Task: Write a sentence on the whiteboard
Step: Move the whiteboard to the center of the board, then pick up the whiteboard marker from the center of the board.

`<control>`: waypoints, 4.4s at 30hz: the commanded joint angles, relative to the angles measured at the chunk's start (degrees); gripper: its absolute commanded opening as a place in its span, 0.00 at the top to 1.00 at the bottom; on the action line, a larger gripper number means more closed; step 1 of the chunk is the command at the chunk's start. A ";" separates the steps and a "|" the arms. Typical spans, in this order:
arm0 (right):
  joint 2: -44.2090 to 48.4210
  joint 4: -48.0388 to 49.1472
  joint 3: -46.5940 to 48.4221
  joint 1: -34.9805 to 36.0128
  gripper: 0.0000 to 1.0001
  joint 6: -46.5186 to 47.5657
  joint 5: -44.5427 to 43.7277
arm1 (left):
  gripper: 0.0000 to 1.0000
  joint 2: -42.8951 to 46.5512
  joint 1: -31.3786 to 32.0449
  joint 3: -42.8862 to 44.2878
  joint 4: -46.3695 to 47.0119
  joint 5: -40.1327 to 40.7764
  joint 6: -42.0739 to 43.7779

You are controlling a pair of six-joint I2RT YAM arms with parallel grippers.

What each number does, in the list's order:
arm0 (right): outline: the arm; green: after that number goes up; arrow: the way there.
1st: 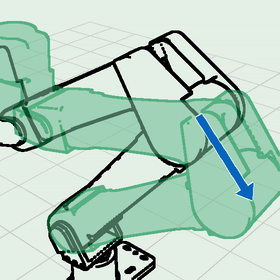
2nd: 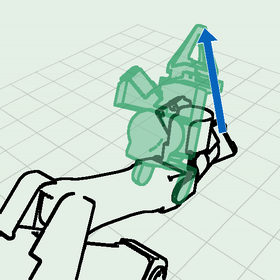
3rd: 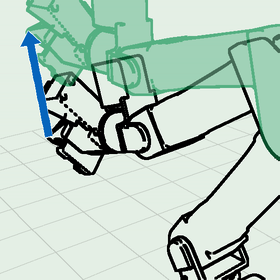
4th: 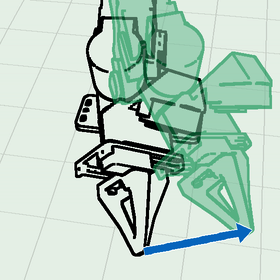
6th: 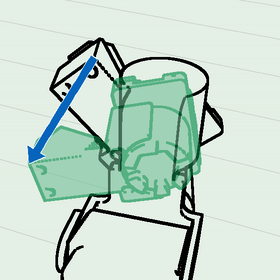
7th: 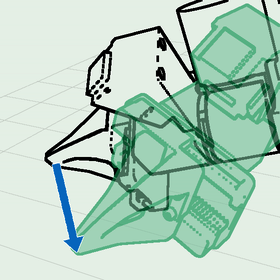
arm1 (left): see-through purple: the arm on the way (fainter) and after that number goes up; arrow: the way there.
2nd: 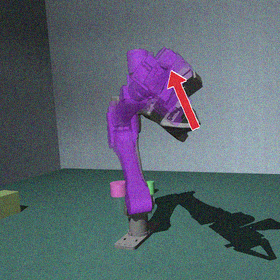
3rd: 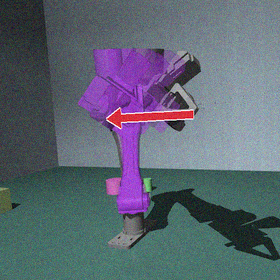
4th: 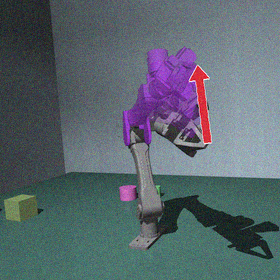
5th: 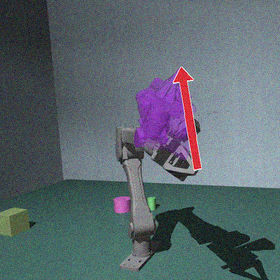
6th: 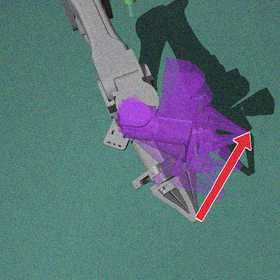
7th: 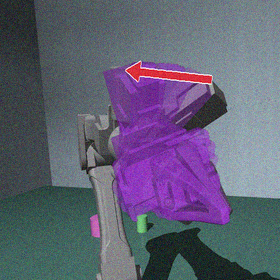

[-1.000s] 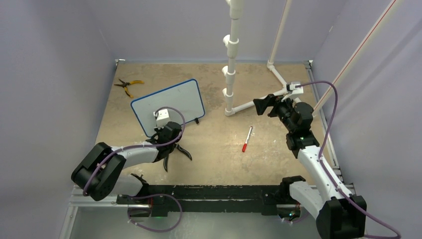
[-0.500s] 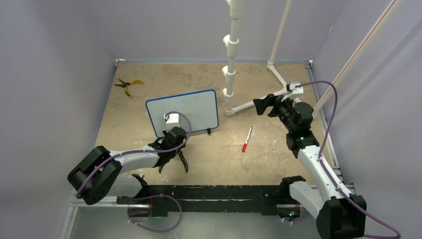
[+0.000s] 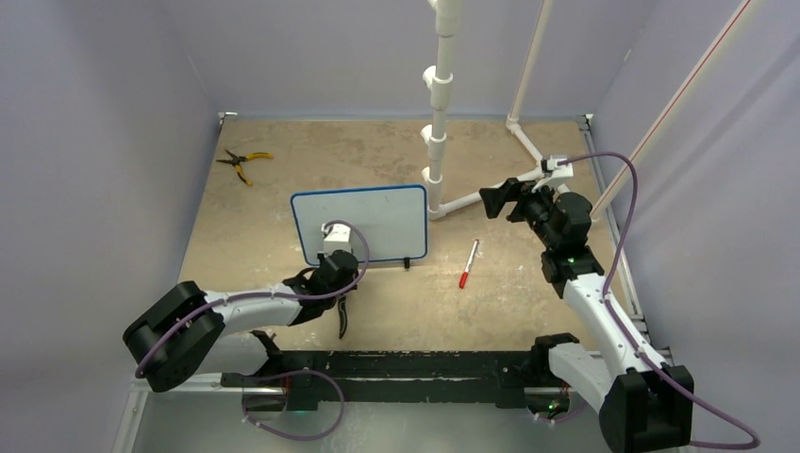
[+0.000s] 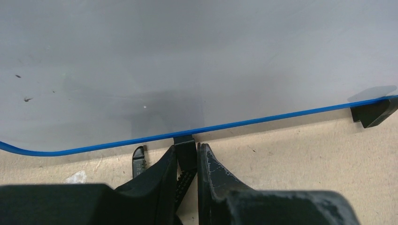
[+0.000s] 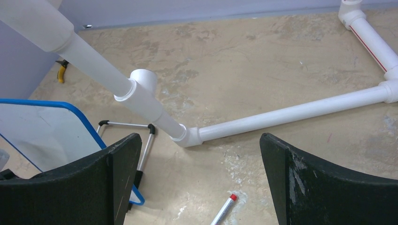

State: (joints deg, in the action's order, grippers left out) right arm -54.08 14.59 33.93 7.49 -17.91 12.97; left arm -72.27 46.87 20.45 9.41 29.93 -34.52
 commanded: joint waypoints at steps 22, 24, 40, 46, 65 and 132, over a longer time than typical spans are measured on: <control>0.13 1.05 1.25 -0.02 0.01 -0.82 -2.06 | 1.00 -18.21 9.83 10.26 10.45 -6.54 -1.21; 0.50 0.40 1.14 -0.06 0.01 -1.19 -2.60 | 1.00 -19.53 10.55 11.41 11.38 -6.47 -1.79; 0.97 -1.61 0.17 -0.04 0.02 -2.56 -4.21 | 1.00 -14.88 11.67 6.06 10.27 -5.60 -2.84; -0.26 -4.29 0.19 -0.02 0.02 -3.72 -5.47 | 1.00 -11.98 11.66 4.17 10.27 -6.21 -2.59; -11.20 -14.22 -1.40 5.45 0.25 -14.25 -10.62 | 0.83 -13.85 11.66 6.80 7.71 -6.65 -4.27; 1.20 -33.74 28.46 13.67 1.00 -9.55 -25.55 | 0.29 9.49 11.75 25.48 9.70 -34.77 8.08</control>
State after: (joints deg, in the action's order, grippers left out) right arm -54.59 -20.58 58.70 20.99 -31.44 -19.81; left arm -60.10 58.33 41.54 8.19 1.78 -28.60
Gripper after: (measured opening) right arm 0.025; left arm 0.716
